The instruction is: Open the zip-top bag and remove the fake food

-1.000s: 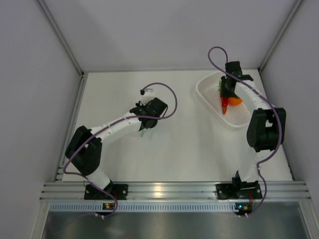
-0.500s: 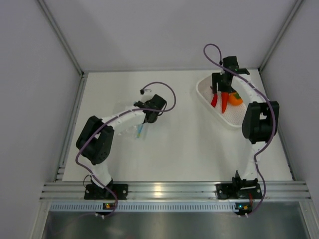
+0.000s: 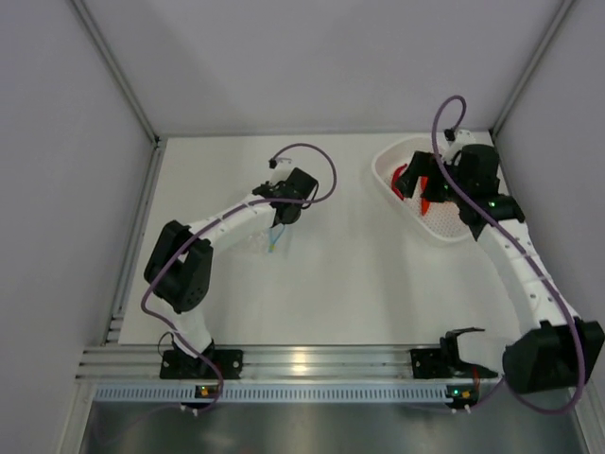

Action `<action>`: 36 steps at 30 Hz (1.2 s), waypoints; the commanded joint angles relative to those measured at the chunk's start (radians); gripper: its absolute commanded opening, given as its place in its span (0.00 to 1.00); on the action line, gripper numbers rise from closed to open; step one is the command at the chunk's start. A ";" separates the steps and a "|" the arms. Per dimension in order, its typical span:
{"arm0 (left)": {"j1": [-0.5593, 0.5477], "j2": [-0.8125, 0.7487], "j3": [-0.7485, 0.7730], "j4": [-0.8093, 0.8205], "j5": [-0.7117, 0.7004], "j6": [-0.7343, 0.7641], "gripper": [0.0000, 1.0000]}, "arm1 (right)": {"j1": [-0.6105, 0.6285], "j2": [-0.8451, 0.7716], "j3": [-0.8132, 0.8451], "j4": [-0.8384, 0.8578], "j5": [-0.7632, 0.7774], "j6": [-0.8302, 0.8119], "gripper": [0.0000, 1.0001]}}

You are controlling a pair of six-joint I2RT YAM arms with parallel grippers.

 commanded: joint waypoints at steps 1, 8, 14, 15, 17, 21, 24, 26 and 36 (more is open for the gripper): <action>0.008 -0.011 0.038 -0.008 0.019 0.007 0.17 | -0.004 -0.172 -0.172 0.236 -0.241 0.162 0.99; 0.008 -0.086 0.023 -0.008 0.076 -0.007 0.49 | -0.001 -0.318 -0.154 0.041 -0.198 0.093 0.99; 0.007 -0.262 -0.046 -0.007 0.114 -0.043 0.87 | 0.000 -0.439 -0.139 -0.082 -0.077 0.048 0.99; 0.008 -0.293 -0.058 -0.004 0.119 -0.047 0.94 | 0.004 -0.459 -0.143 -0.090 -0.056 0.054 0.99; 0.008 -0.388 -0.100 -0.004 0.132 -0.056 0.98 | 0.010 -0.525 -0.168 -0.084 -0.002 0.054 0.99; 0.008 -0.575 -0.193 -0.008 0.138 -0.069 0.98 | 0.033 -0.690 -0.253 -0.003 0.105 0.067 0.99; 0.008 -0.738 -0.273 -0.014 0.157 -0.078 0.99 | 0.034 -0.807 -0.278 -0.046 0.125 0.056 1.00; 0.008 -0.853 -0.322 -0.036 0.159 -0.070 0.99 | 0.033 -0.817 -0.237 -0.114 0.153 0.021 0.99; 0.007 -1.184 -0.324 -0.252 0.102 0.095 0.99 | 0.085 -0.898 -0.174 -0.332 0.420 -0.103 0.99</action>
